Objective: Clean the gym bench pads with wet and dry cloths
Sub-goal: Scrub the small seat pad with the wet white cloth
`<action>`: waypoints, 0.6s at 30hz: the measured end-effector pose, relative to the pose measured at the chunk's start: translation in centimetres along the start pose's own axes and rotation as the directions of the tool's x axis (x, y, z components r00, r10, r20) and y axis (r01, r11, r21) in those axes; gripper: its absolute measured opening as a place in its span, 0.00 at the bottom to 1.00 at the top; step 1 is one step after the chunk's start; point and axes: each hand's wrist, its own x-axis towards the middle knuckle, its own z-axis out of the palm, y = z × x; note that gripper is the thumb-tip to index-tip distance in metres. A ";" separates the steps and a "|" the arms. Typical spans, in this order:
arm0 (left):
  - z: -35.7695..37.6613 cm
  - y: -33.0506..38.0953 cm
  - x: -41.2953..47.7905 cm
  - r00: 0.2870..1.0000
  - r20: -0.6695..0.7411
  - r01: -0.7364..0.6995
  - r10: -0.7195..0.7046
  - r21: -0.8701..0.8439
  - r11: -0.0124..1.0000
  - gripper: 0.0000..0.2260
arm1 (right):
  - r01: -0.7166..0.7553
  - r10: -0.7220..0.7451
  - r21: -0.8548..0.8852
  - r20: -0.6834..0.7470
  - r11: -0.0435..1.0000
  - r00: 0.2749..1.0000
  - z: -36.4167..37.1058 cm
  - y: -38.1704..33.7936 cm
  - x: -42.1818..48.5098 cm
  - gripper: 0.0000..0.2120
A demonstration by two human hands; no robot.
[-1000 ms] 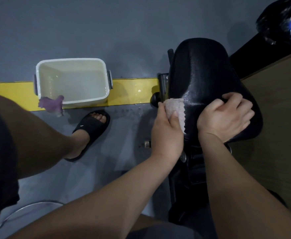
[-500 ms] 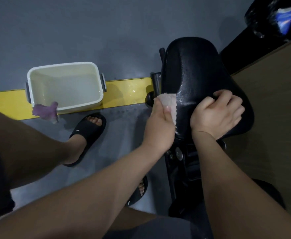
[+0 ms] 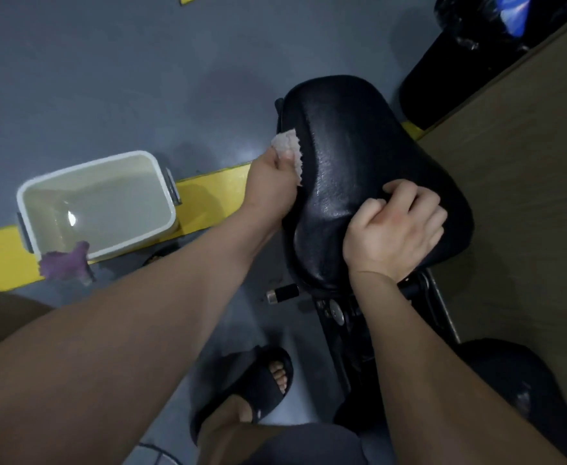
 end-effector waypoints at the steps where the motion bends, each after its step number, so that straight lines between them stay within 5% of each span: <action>1: -0.2 0.3 0.7 1.000 0.028 0.007 -0.008 0.018 1.000 0.15 | -0.001 0.001 -0.004 0.003 1.000 1.000 -0.1 0.0 0.0 0.12; 11: -0.4 4.2 6.3 0.984 0.134 0.117 -0.117 0.009 0.993 0.13 | -0.001 0.001 0.017 -0.001 1.000 1.000 -0.4 -0.1 0.3 0.11; 18: -0.5 7.0 8.5 0.963 0.263 -0.132 0.061 0.259 0.957 0.12 | -0.021 0.021 0.038 0.012 0.999 1.000 -0.3 0.1 0.4 0.12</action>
